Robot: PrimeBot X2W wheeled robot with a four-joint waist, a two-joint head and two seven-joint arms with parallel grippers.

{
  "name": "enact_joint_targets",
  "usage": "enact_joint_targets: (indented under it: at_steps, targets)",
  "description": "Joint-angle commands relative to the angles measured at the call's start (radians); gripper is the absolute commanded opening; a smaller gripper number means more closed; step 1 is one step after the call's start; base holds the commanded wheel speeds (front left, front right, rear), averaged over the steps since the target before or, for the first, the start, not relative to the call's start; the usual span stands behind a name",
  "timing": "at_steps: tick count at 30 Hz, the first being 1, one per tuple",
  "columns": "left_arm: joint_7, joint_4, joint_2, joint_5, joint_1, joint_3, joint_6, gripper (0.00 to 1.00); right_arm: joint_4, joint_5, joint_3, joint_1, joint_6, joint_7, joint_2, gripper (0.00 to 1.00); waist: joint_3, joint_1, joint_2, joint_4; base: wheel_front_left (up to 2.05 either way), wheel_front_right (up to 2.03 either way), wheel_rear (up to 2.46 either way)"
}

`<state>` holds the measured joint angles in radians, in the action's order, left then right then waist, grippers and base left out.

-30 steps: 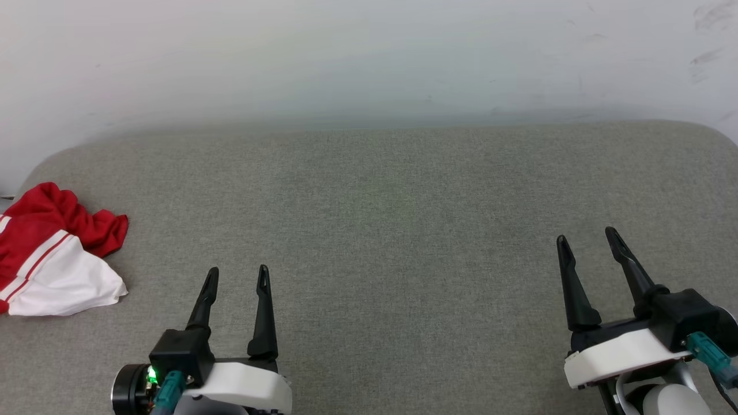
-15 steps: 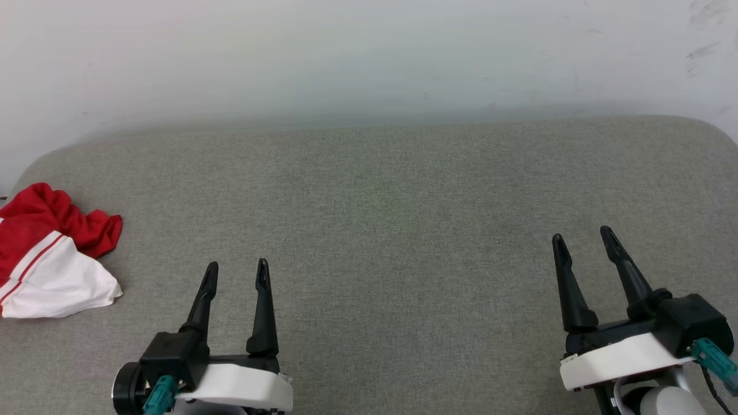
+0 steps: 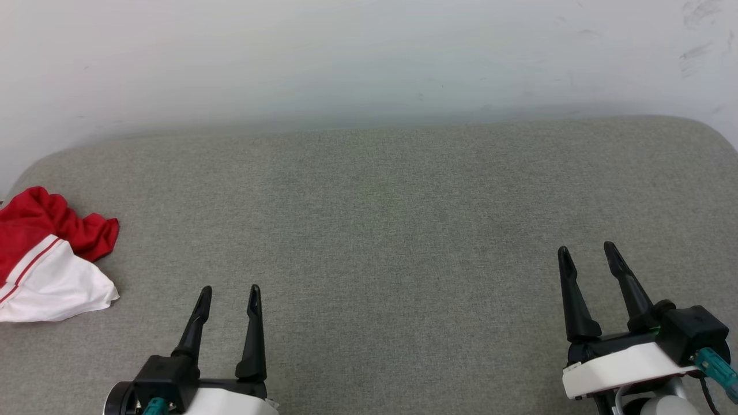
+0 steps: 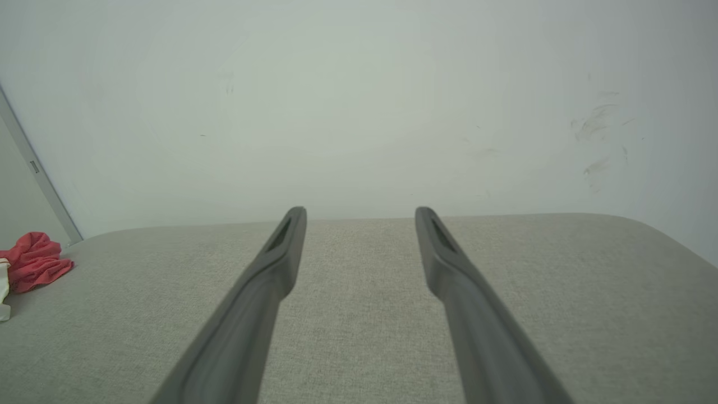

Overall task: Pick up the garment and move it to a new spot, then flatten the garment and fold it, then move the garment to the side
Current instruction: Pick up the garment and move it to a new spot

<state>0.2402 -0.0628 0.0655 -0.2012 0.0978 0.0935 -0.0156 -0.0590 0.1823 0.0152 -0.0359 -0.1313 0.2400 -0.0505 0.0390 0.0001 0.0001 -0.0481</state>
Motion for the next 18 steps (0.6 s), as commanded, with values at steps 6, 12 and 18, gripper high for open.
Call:
enact_joint_targets:
  at_steps: [6, 12, 18]
  targets:
    - [0.017, 0.018, -0.012, 0.083, 0.006, -0.014, 0.036, 1.00, -0.003, -0.043, -0.002, 0.008, 0.001, 0.017, 0.001, 1.00, 0.001, -0.0001, -0.0001, -0.003, 0.00, 0.00, 0.00]
    - [0.028, 0.018, -0.015, 0.113, 0.008, -0.021, 0.053, 1.00, -0.003, -0.083, 0.000, 0.009, 0.001, 0.028, 0.001, 1.00, 0.004, -0.0001, -0.0001, -0.003, 0.00, 0.00, 0.00]
    - [0.027, 0.012, -0.016, 0.094, 0.006, -0.021, 0.055, 1.00, -0.020, -0.059, 0.011, 0.011, 0.001, 0.026, 0.001, 1.00, 0.002, -0.0001, -0.0001, 0.008, 0.00, 0.00, 0.00]
